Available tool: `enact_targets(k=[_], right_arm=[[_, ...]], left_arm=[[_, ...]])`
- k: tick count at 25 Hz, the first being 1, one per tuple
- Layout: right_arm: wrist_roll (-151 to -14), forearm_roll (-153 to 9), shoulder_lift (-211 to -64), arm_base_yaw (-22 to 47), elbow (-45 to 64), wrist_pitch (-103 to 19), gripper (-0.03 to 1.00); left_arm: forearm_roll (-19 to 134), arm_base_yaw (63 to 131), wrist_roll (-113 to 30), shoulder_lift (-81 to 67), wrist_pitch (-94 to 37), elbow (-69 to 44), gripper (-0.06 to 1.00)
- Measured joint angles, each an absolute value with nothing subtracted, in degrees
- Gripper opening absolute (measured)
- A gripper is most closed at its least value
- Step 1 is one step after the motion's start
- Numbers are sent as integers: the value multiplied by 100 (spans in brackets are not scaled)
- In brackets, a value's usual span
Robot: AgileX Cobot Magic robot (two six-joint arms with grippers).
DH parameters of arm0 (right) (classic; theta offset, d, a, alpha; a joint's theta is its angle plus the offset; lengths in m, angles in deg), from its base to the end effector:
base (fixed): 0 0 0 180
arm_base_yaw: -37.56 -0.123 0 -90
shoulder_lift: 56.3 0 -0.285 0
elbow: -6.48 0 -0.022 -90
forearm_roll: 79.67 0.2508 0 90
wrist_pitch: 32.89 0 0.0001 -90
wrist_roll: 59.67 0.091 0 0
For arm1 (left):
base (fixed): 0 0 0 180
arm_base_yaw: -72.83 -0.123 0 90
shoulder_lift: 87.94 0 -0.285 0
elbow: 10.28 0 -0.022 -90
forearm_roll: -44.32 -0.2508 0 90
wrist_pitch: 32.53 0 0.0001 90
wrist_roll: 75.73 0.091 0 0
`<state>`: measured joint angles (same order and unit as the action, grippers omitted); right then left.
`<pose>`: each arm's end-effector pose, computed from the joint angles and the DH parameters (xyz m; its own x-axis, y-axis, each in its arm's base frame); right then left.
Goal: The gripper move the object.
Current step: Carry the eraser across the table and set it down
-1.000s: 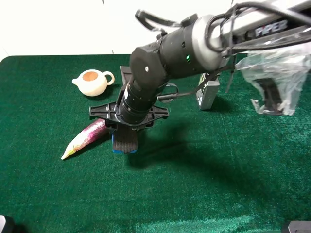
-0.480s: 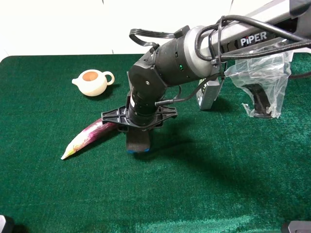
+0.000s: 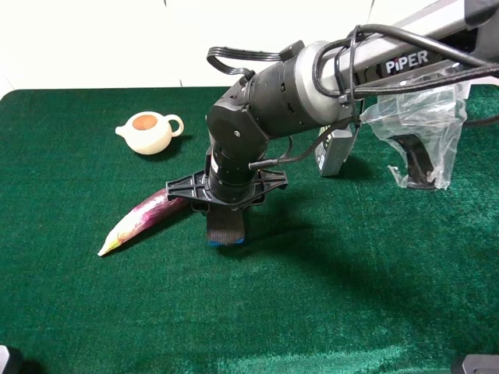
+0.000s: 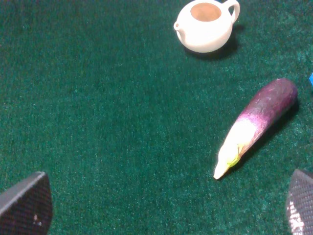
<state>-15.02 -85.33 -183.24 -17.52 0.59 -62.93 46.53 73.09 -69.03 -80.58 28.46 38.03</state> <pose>0.2310 0.3230 0.1096 -0.9386 -0.2288 -0.2582 -0.2737 0.9495 0.1534 -0.0067 -0.0030 0.2782 -0.4428 0.1000 -0.8910 0.0785 0.9943 0.0726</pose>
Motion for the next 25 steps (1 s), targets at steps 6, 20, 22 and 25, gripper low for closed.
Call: enact_targets(k=[6, 20, 22, 25], right_arm=[[-1502, -8533, -18324, -1752, 59, -6293, 59], [-1536, -8533, -18246, -1752, 59, -6533, 69], [-1635, -8527, -18124, -1752, 59, -6721, 69], [-1774, -8503, -17850, -1752, 59, -7022, 69]], left_arm=[[4653, 7309, -6903, -8058, 2846, 3803, 97], [4653, 7309, -6903, -8058, 2846, 3803, 97], [4653, 7309, -6903, -8058, 2846, 3803, 97], [4653, 7309, -6903, -8058, 2846, 3803, 97]])
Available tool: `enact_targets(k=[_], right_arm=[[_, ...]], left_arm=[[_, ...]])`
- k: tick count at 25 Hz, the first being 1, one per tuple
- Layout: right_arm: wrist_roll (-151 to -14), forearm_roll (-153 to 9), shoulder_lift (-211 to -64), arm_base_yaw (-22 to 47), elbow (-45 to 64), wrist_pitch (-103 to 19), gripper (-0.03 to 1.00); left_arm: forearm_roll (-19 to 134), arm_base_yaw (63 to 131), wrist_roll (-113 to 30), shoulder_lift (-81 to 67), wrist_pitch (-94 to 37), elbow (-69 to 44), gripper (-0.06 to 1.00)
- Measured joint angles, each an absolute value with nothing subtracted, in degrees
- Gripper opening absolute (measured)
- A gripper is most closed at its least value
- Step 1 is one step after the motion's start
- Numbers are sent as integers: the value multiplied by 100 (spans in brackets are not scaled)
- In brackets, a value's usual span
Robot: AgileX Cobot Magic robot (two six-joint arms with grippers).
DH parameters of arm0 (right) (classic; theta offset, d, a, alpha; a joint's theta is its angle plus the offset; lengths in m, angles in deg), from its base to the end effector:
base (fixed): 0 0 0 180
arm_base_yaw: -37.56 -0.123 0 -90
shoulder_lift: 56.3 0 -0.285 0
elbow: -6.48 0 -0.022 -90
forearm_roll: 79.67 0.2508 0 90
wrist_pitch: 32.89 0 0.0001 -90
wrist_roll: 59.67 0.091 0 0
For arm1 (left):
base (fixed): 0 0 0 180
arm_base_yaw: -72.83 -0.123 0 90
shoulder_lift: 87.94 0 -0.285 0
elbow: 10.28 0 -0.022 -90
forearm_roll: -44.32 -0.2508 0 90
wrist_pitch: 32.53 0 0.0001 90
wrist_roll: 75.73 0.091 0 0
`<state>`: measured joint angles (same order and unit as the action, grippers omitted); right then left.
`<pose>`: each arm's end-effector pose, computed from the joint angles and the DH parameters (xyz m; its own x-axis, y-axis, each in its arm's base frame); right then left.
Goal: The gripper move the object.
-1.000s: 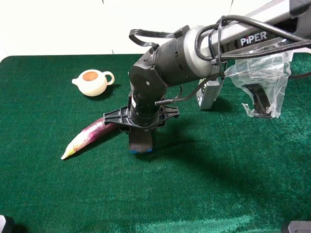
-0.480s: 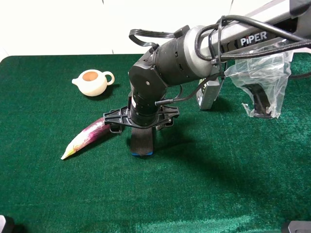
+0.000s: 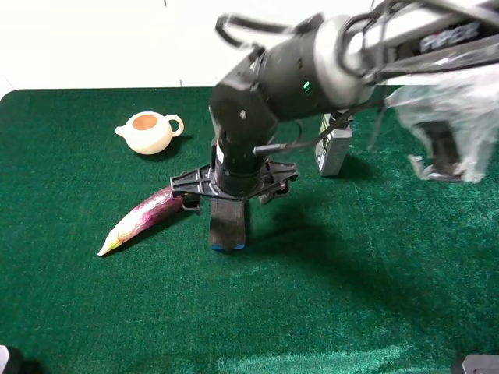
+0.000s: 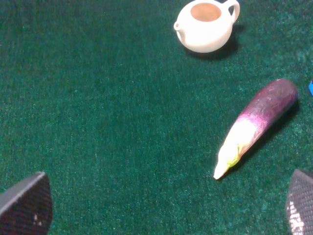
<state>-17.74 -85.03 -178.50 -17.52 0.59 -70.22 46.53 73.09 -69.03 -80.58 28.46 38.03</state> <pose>0.2251 0.3134 0.1389 -0.9335 -0.2714 -0.2344 -0.3032 0.9464 0.1117 -0.0067 -0.0030 0.2782 -0.4428 0.1000 -0.8910 0.0785 0.9943 0.0726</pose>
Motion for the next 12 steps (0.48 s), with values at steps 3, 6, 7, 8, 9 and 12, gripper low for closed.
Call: enact_targets(k=[3, 6, 7, 8, 9, 12], right_arm=[[-1924, -8490, -17507, -1752, 59, -7282, 69], [-2120, -8435, -17112, -1752, 59, -7473, 69], [-2212, -8391, -17005, -1752, 64, -7538, 69], [-2319, -8333, -16874, -1752, 65, -7591, 69], [-2422, -8292, -16743, -1752, 65, -7673, 69], [-2807, -8116, -16384, -1752, 65, -7973, 69]], left_arm=[[4653, 7309, -6903, -8058, 2846, 3803, 97], [4653, 7309, -6903, -8058, 2846, 3803, 97], [4653, 7309, -6903, -8058, 2846, 3803, 97], [4653, 7309, -6903, -8058, 2846, 3803, 97], [4653, 7309, -6903, -8058, 2846, 3803, 97], [4653, 7309, -6903, -8058, 2846, 3803, 97]])
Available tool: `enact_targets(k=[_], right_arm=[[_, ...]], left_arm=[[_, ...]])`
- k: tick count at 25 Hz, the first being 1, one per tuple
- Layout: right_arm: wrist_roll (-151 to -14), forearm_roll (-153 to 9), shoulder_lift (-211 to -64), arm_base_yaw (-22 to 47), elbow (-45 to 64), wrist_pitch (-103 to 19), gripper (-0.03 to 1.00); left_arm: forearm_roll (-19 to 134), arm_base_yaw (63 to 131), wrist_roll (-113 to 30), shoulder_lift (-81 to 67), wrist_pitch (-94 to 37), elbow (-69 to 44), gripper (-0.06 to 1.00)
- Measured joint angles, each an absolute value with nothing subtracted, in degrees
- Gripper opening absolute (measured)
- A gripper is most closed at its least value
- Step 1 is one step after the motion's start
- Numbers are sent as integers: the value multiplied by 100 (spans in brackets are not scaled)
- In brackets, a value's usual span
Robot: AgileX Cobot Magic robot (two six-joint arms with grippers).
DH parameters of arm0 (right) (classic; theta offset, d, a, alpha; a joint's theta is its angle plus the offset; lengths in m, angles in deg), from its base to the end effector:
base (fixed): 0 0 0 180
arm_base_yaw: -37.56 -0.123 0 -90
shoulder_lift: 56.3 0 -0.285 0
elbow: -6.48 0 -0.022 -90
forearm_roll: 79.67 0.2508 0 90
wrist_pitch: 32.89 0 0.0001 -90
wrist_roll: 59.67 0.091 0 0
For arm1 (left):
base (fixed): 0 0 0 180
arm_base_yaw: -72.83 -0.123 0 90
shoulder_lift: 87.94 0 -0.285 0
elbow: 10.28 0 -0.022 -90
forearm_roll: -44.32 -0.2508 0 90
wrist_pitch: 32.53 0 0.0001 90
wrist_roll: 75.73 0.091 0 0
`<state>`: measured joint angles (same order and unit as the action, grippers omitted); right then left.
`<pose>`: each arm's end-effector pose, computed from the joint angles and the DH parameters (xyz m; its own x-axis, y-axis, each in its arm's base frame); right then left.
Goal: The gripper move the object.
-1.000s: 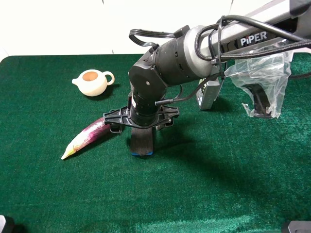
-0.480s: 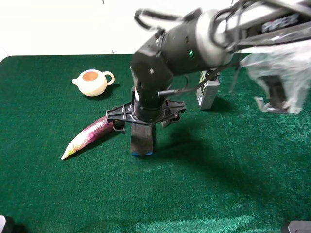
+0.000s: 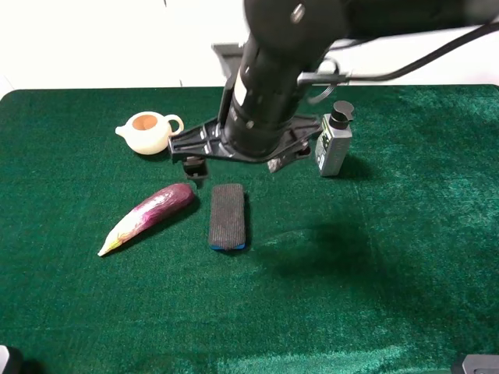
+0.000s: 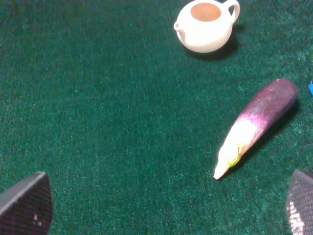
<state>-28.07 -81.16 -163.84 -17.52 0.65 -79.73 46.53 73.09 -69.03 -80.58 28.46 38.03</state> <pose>0.2050 0.2906 0.2298 -0.8789 -0.3703 -0.3007 -0.4286 0.8898 0.1570 -0.0067 -0.0030 0.2782 -0.4428 0.1000 -0.8910 0.0785 0.9943 0.0726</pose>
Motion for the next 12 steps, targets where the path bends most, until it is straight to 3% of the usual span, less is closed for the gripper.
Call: enact_targets(k=[12], right_arm=[[-4751, -6995, -15240, -839, 70, -9441, 69]], left_arm=[[4653, 7309, -6903, -8058, 2846, 3803, 97]])
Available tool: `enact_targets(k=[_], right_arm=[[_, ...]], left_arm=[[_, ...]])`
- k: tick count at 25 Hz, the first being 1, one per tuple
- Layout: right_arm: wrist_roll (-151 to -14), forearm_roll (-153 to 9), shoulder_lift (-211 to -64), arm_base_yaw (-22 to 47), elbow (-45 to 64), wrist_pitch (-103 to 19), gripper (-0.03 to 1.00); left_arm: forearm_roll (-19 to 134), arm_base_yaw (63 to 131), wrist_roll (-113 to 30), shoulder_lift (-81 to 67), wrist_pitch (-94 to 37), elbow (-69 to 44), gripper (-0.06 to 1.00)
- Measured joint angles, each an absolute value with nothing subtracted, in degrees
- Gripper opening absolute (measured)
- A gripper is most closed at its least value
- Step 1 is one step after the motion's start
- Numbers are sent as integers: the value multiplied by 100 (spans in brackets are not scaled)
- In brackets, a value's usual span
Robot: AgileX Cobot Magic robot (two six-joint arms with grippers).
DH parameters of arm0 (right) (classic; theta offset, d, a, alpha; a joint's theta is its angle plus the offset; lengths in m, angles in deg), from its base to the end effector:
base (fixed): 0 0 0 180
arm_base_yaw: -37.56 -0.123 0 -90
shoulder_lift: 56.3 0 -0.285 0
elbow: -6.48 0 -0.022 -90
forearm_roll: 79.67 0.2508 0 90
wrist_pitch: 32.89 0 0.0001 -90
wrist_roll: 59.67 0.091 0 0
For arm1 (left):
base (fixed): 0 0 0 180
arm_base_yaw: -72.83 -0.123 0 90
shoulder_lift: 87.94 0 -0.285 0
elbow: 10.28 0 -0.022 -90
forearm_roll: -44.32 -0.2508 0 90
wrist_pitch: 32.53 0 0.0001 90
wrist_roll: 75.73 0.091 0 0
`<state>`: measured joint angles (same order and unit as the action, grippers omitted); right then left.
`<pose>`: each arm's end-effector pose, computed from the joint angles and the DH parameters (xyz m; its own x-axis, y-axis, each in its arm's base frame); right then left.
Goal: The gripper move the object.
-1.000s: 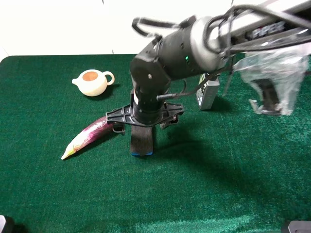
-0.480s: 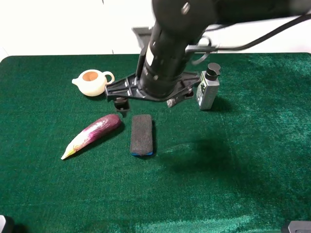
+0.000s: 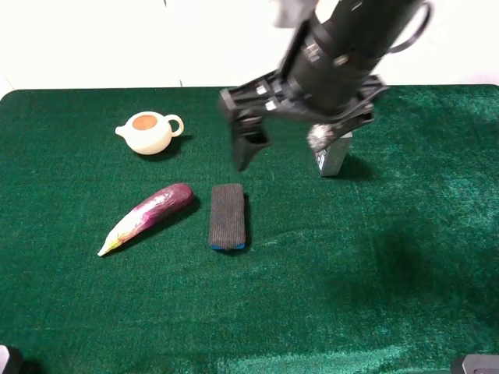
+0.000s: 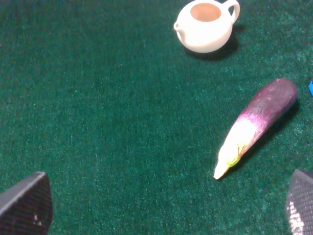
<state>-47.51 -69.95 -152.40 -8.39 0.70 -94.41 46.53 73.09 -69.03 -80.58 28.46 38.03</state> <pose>0.2033 0.2296 0.2902 -0.8511 -0.4680 -0.2379 -0.5166 0.8274 0.2203 -0.0067 -0.0030 0.2782 -0.4428 0.1000 -0.8910 0.0785 0.9943 0.0726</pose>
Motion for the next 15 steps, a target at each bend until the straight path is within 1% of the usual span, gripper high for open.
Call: enact_targets(k=[6, 9, 15], right_arm=[[-5713, -6841, -14686, -179, 70, -10189, 69], [-6060, -6837, -14401, 146, 70, -10236, 69], [-6278, -6872, -13874, 674, 70, -10243, 69]], left_arm=[[4653, 7309, -6903, -8058, 2846, 3803, 97], [4653, 7309, -6903, -8058, 2846, 3803, 97], [4653, 7309, -6903, -8058, 2846, 3803, 97]])
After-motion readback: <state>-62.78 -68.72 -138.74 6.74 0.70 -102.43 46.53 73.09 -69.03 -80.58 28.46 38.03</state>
